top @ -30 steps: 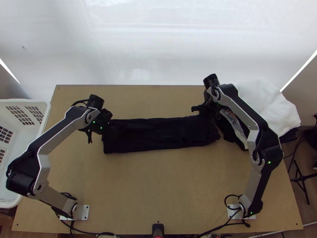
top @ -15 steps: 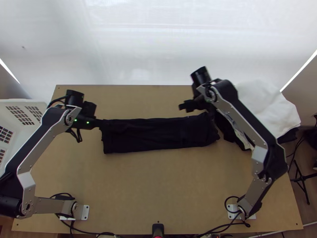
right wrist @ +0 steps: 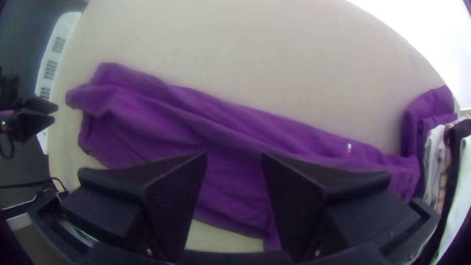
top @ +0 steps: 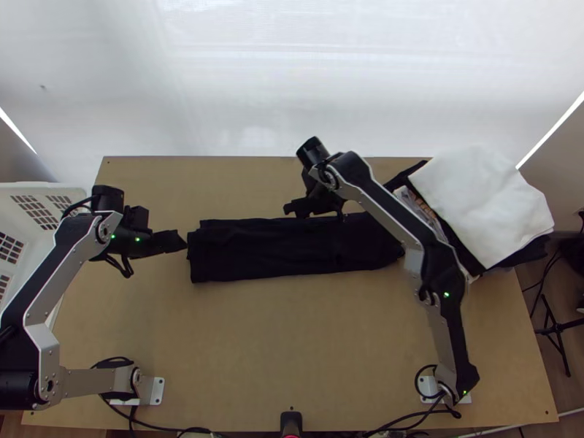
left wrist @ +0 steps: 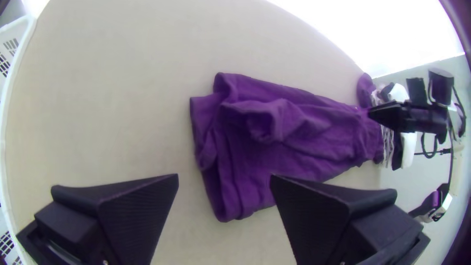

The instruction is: Fold the t-shirt

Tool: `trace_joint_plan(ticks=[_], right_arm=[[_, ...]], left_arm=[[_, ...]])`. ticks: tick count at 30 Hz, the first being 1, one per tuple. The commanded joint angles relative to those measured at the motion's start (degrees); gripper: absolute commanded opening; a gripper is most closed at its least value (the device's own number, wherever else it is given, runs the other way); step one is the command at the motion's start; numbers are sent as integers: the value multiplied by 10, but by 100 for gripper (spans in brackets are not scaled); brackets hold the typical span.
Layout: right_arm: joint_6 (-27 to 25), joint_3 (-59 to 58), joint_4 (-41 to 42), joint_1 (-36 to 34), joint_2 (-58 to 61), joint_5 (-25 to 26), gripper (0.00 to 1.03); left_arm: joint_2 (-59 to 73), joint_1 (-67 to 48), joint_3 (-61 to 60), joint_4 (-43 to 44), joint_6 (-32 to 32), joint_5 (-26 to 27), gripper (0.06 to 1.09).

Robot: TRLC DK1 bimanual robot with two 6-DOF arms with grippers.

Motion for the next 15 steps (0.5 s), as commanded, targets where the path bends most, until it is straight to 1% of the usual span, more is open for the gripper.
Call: trace_joint_plan(ticks=[1,4,8,12,15], right_arm=[[3,40,-4,4,77,-10,56],[3,42,-4,1,88,-12,56],[3,42,-4,-5,98,-15,56],[3,43,-4,-10,108,-15,56],[3,42,-4,-15,112,-17,56]], left_arm=[[18,25,-18,-13,-8,55,102],[19,27,-24,-13,4,58,103],[26,27,-41,13,17,68,103],[61,30,-41,24,22,104,102],[84,28,-40,35,22,123,102]])
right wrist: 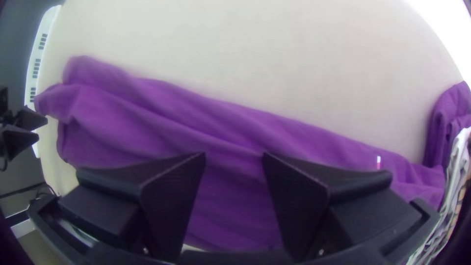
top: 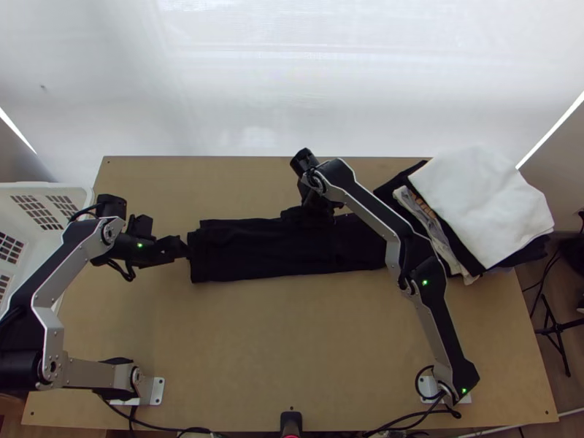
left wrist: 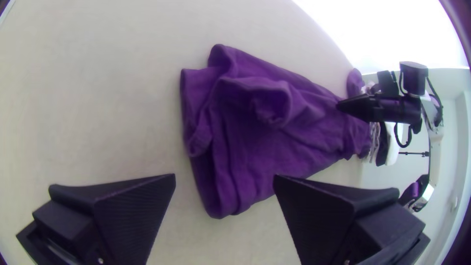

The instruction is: Fold the t-shirt

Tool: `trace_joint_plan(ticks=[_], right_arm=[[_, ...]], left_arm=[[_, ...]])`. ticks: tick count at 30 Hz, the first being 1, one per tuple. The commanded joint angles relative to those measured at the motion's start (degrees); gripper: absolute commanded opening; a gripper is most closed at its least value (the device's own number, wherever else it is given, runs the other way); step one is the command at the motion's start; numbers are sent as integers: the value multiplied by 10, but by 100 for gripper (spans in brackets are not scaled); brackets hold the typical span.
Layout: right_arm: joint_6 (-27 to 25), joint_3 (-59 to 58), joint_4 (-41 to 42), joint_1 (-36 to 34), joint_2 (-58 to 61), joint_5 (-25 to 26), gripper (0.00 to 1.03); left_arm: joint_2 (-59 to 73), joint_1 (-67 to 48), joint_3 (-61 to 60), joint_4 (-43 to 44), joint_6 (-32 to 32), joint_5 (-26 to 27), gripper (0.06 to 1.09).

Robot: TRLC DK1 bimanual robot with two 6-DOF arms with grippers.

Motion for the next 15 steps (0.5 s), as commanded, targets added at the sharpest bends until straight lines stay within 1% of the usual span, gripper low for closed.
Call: trace_joint_plan(ticks=[1,15], right_arm=[[1,3,0,-10,20,-5,56],[1,4,0,-22,34,-6,57]], left_arm=[[47,0,-5,26,4,41,102],[75,-15,4,72,-12,50,102]])
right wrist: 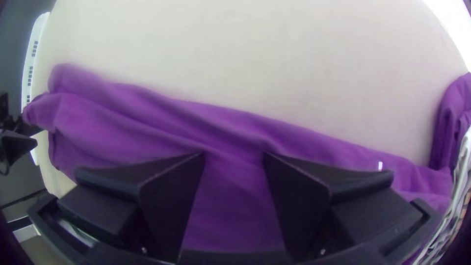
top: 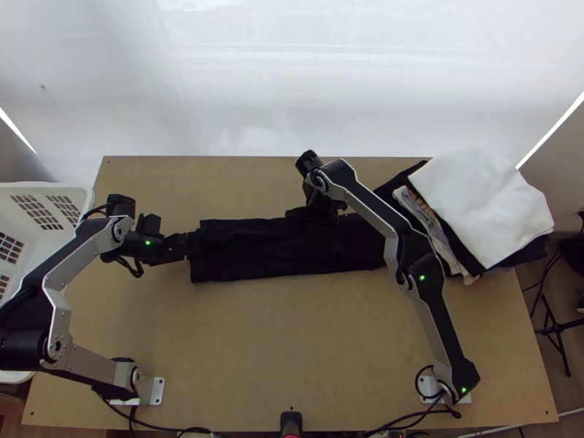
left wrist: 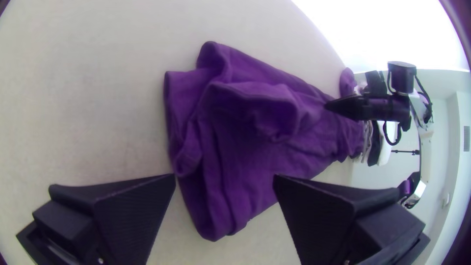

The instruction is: Fold the t-shirt

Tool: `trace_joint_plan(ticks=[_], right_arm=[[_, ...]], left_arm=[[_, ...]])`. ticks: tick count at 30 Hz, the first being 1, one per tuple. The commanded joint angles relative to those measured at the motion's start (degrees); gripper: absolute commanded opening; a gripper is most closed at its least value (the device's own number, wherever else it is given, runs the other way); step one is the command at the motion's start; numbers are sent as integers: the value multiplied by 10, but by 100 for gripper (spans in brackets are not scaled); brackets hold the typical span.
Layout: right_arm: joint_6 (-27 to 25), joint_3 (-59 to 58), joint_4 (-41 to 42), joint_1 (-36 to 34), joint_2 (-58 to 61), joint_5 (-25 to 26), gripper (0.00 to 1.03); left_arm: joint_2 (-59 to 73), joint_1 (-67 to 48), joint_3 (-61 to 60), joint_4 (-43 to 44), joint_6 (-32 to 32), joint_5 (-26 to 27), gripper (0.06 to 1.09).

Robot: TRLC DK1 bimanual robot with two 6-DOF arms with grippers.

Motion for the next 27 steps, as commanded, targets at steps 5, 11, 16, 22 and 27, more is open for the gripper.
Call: trace_joint_plan(ticks=[5,11,16,22,27], right_arm=[[-1,9,0,1,7,-1,57],[-1,10,0,0,6,-2,57],[-1,10,-1,-2,2,-4,57],[-1,9,-6,-5,-4,-4,58],[-1,9,-6,-9,-5,-5,58]], left_arm=[[32,-8,11,19,3,2,102],[38,-14,12,40,4,-7,102],[56,-39,13,64,3,-25,102],[77,-43,26,69,3,-40,102],[92,-53,33,76,2,-55,102]])
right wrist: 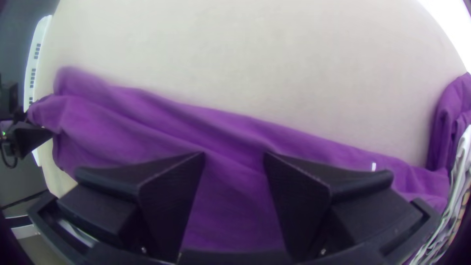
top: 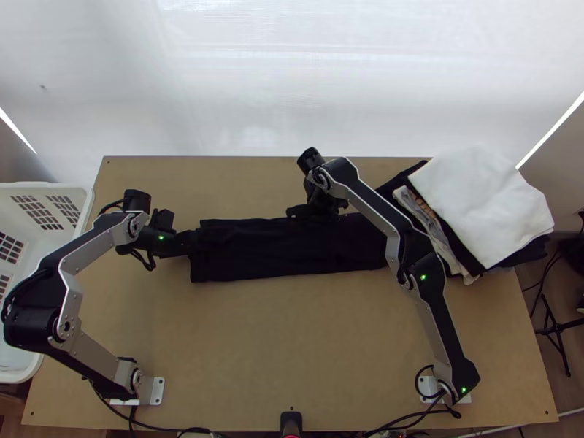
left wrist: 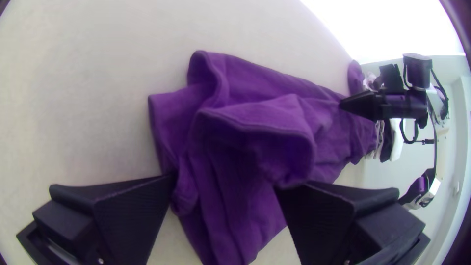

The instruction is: Fold the t-shirt

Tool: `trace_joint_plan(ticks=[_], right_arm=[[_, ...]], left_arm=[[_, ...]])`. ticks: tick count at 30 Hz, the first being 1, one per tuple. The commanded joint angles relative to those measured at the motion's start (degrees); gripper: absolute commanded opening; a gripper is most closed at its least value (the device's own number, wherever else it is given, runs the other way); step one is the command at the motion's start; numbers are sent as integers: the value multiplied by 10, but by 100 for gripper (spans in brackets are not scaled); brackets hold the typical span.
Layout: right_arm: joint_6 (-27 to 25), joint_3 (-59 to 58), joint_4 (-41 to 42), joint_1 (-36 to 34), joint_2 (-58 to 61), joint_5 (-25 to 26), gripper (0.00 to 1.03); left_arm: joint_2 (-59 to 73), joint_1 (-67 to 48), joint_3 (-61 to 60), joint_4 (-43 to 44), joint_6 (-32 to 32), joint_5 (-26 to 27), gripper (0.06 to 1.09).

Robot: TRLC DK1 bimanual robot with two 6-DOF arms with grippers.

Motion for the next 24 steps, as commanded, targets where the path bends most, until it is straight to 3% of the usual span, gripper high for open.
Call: trace_joint_plan(ticks=[1,11,13,14,15,17,24], right_arm=[[0,-1,-2,-4,-3,-2,58],[0,-1,-4,-5,-4,-4,58],[0,-2,-7,-7,-6,-4,58],[0,-2,-8,-8,-6,-4,58],[0,-3,-8,-10,-7,-4,58],[0,-6,-9,-13,-11,-4,57],[0,-23,-32,-50,-54,-33,58]], left_arm=[[24,-18,7,14,-1,-23,102],[35,-86,24,35,-27,-24,99],[33,-96,20,58,-42,-24,71],[27,-99,12,84,-61,-24,47],[17,-99,0,116,-74,-24,13],[4,-96,-18,149,-106,-24,9],[-61,6,-31,94,-78,-29,9]])
